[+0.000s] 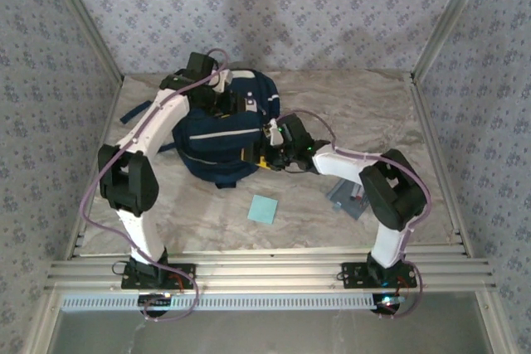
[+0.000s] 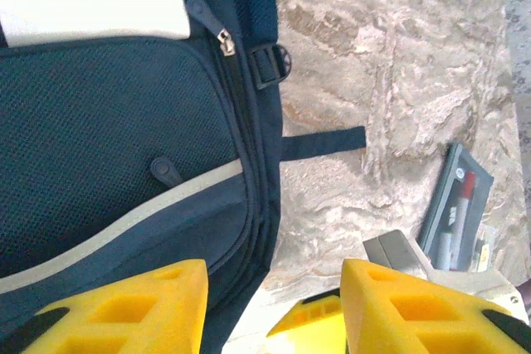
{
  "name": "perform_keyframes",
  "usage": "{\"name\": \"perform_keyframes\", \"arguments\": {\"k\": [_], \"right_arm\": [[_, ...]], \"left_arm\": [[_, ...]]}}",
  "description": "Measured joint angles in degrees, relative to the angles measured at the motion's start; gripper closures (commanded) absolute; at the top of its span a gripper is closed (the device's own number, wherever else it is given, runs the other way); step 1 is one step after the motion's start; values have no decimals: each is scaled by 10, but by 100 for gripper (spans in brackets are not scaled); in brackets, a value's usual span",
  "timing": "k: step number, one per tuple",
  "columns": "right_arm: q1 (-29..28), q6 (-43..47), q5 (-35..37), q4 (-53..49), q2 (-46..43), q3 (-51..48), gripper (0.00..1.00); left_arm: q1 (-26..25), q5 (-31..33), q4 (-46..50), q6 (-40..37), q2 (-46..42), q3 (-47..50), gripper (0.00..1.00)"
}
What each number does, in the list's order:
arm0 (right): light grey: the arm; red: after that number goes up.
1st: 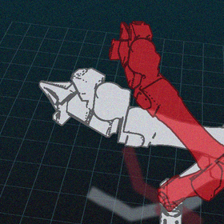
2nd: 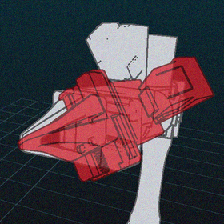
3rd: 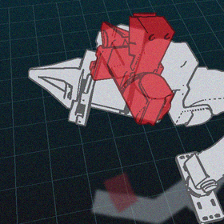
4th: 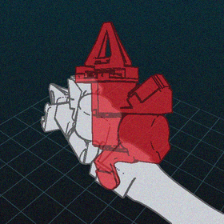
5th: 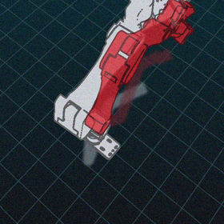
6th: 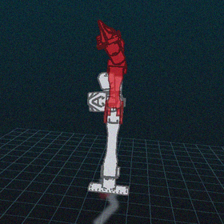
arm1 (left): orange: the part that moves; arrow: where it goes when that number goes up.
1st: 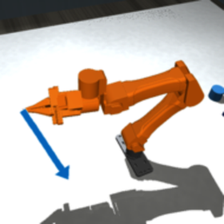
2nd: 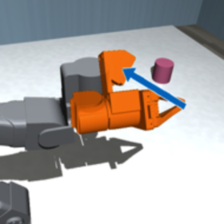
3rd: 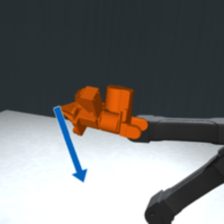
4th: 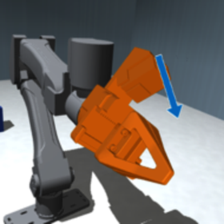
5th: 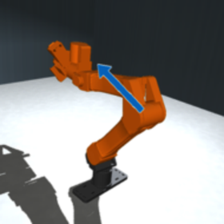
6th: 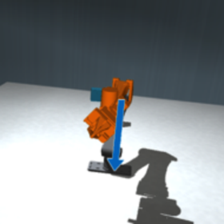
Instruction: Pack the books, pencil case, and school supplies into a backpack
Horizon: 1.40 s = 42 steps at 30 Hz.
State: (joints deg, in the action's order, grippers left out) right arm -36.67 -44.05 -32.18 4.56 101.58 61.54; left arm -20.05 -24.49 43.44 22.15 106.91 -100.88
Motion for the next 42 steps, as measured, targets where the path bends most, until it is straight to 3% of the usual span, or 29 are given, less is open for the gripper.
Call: {"name": "perform_keyframes", "arguments": {"k": [5,10,15,18,23,31,38,40,42], "right_arm": [[45,70,26,-112,-63,-7,27],[127,131,72,-189,-108,-5,27],[193,170,117,-235,-110,8,27],[213,179,130,-241,-110,13,28],[225,185,141,-241,-110,14,28],[226,186,140,-240,-110,14,29],[226,186,140,-240,-110,14,30],[226,186,140,-240,-110,14,30],[226,186,141,-240,-110,14,30]], "left_arm": [[-17,25,-1,-2,13,-12,54],[-70,105,11,-21,74,-80,55],[-132,198,49,-33,182,-210,59],[-155,247,86,-37,265,-320,66],[-169,307,153,-35,383,-461,68],[-171,368,204,-31,437,-477,70],[-178,390,214,-35,454,-480,58],[-178,391,214,-35,461,-480,61],[-178,392,213,-32,461,-480,77]]}}
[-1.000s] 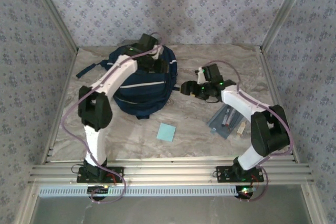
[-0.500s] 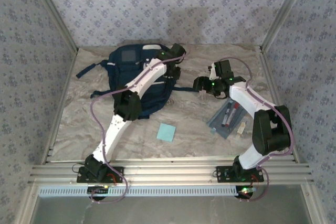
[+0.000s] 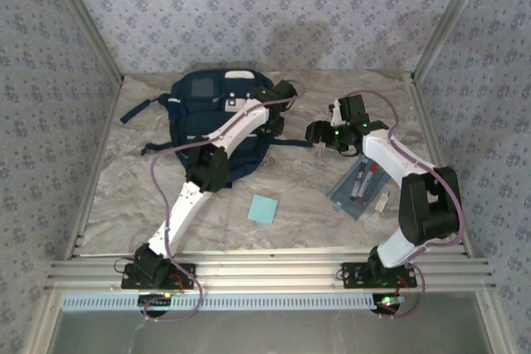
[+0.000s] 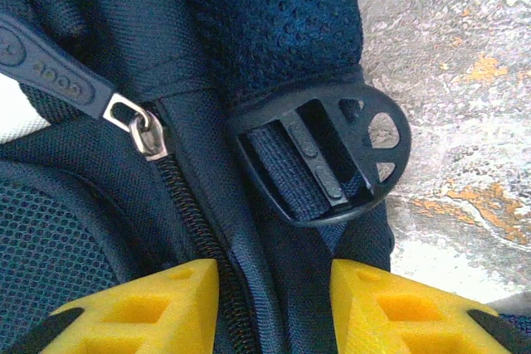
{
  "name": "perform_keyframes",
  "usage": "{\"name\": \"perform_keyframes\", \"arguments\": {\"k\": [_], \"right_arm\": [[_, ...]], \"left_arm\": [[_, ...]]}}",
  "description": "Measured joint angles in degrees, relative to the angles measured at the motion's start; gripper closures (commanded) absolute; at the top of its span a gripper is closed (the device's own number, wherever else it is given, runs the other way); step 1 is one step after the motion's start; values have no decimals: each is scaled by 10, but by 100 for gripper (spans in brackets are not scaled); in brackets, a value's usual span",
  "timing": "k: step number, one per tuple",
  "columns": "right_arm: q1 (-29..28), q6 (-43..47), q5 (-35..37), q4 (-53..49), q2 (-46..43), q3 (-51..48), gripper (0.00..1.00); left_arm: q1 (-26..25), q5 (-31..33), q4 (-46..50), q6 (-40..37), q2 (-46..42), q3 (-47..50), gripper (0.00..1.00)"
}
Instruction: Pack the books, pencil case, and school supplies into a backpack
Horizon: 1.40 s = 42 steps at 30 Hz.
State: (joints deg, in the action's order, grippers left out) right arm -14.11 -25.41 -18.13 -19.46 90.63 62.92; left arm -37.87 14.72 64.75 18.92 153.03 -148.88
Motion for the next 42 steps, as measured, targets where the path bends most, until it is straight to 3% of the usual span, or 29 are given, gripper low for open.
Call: {"name": "perform_keyframes", "arguments": {"k": [2,3,13,20,27,33,36,40,42], "right_arm": [[0,0,0,0,0,0,30],[0,0,0,0,0,0,30],[0,0,-8,3,-7,0,31],[-1,18,-50,29,-4,0,47],[-20,73,-93,77,35,0,46],[-54,151,-103,129,45,-2,45],[-60,169,-104,138,59,3,45],[-59,176,-95,135,78,5,43],[-58,175,-87,133,78,4,42]], "left_arm": [[2,4,0,3,0,2,97],[4,4,0,4,0,3,100],[3,-14,5,3,-30,34,100],[8,-58,34,-12,-120,51,100],[12,-99,42,-24,-198,50,100],[15,-120,45,-33,-206,51,100],[15,-122,42,-33,-207,61,96],[14,-118,22,-30,-209,109,77],[12,-110,2,-23,-209,138,73]]}}
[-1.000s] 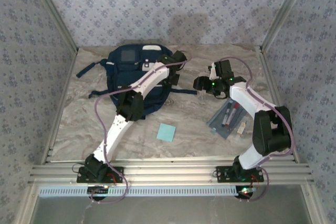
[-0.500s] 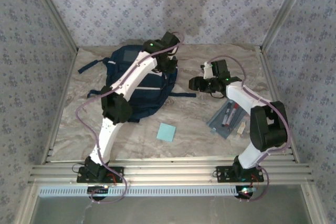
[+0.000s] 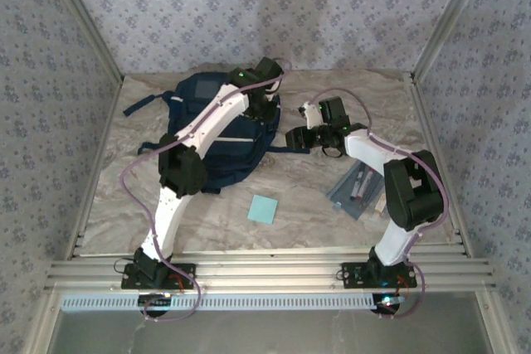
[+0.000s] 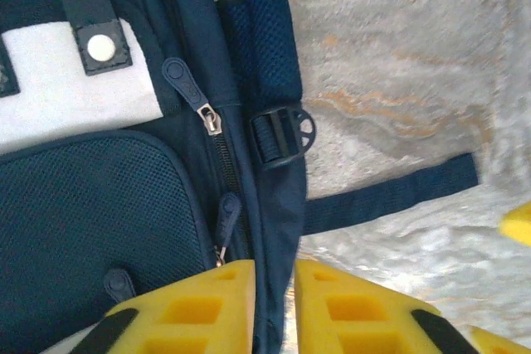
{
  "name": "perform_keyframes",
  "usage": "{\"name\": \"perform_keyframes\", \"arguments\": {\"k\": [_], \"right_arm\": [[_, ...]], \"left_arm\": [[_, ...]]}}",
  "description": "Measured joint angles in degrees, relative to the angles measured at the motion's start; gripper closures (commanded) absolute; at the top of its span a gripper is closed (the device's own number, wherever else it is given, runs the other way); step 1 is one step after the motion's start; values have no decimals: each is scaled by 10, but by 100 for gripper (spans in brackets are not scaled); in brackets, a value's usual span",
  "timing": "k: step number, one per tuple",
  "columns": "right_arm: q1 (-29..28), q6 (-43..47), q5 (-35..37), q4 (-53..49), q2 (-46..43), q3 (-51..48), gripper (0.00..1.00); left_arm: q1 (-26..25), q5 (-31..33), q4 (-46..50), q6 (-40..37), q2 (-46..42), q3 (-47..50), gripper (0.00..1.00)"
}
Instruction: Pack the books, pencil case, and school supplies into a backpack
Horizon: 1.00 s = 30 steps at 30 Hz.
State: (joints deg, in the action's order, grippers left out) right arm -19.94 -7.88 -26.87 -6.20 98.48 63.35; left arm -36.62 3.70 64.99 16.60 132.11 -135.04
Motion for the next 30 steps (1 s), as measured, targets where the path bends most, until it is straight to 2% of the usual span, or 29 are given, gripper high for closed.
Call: {"name": "perform_keyframes", "arguments": {"k": [8,12,17,22,30], "right_arm": [[1,0,16,0,-18,-29,41],[1,0,20,-3,-28,-37,40],[1,0,21,-5,-40,-37,37],[1,0,21,-5,-44,-37,36],[-2,-2,21,-9,-44,-37,36]], "left_arm": [[-3,65,-67,22,40,11,70],[-5,127,-77,25,97,-40,67],[-6,184,-43,26,162,-107,63],[-10,209,-37,35,153,-61,60],[-18,229,-40,52,81,60,57]]}}
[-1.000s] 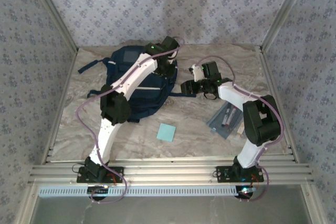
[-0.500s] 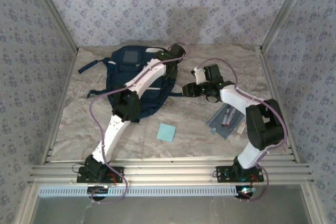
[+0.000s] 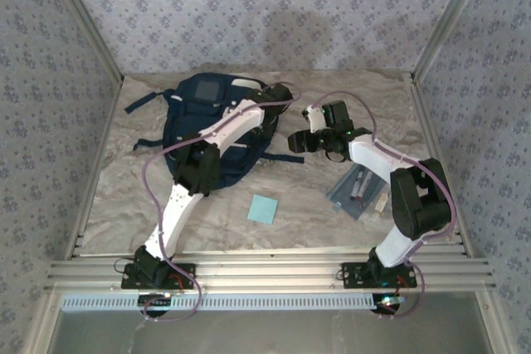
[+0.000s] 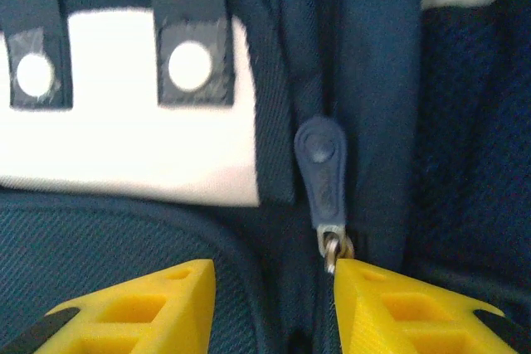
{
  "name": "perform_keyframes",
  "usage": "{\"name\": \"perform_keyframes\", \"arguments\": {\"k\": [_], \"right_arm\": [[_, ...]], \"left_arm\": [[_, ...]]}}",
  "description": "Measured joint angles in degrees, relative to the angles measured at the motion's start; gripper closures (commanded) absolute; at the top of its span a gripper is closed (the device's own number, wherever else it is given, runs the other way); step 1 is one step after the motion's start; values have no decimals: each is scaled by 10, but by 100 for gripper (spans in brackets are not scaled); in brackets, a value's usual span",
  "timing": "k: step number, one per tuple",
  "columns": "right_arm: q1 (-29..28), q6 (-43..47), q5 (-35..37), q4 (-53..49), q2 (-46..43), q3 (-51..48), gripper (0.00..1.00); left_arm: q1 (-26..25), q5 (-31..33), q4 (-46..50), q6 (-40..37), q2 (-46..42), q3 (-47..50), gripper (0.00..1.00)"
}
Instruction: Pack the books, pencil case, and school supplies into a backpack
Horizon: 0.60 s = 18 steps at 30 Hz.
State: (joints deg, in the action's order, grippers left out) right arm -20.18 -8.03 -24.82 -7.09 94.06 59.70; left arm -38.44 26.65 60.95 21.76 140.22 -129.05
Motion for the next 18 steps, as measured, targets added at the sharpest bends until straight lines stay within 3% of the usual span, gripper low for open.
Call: {"name": "perform_keyframes", "arguments": {"k": [13,18], "right_arm": [[-13,-1,0,-2,0,0,36],[-20,-1,1,-4,0,0,36]], "left_arm": [[1,-17,-22,17,-146,139,57],[2,-32,-47,19,-154,161,57]]}}
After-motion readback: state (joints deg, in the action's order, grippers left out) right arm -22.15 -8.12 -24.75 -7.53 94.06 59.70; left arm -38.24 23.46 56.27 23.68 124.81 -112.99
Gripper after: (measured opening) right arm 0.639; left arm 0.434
